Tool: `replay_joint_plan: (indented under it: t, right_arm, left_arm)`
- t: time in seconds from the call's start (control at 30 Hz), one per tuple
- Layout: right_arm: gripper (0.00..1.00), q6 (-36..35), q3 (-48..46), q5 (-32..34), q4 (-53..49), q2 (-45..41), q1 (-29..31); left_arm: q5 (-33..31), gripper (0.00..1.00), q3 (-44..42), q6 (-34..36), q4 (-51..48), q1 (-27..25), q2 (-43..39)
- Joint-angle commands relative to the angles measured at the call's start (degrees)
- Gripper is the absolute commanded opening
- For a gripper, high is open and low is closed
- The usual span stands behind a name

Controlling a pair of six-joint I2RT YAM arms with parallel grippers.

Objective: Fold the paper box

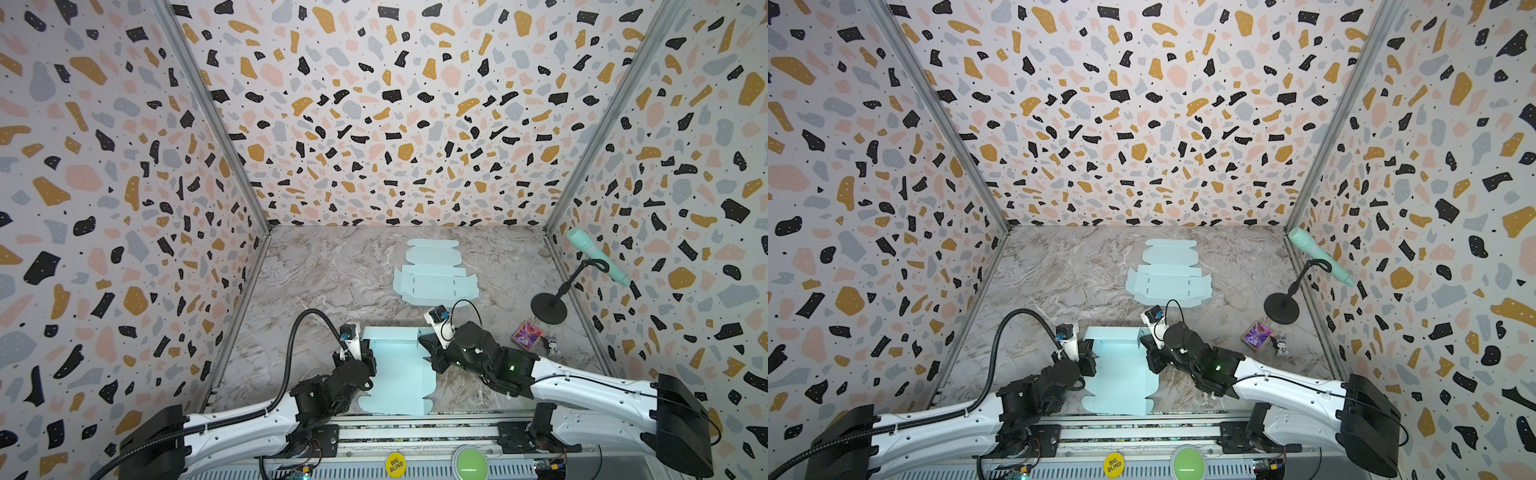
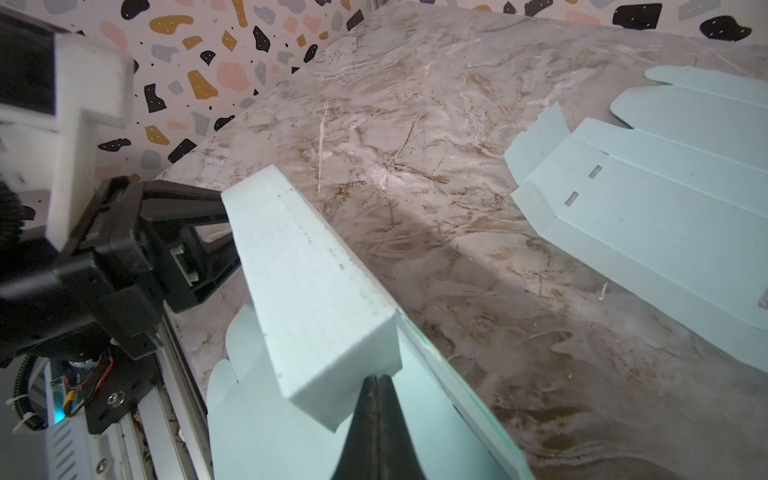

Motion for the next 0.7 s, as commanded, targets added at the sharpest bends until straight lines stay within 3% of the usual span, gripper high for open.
replay_joint_plan:
  t: [0.0,0.2,0.43,0.67]
  right_arm:
    - [0.0,-1.36,0.48,-3.38,5.76,0.53,0.09]
    - [0.05,-3.04,-1.25,-3.77,6.46,-2.06,0.08]
    - [0.28,-2.99,-5.98,-1.3,6.69,-14.62,0.0]
    - [0.35,-0.79,-14.54,0.06,7.72,-29.99,-0.23]
  left_arm:
    - [0.5,0.01,1.52,-0.11,2.43,-0.28,-0.62]
    - [-0.19,0.01,0.46,-0.6,2.56,-0.28,-2.02]
    - [-2.61,0.03,-2.52,-2.54,0.58,-0.19,-10.54]
    - [-3.36,0.02,0.32,-3.13,-9.15,0.07,-17.16]
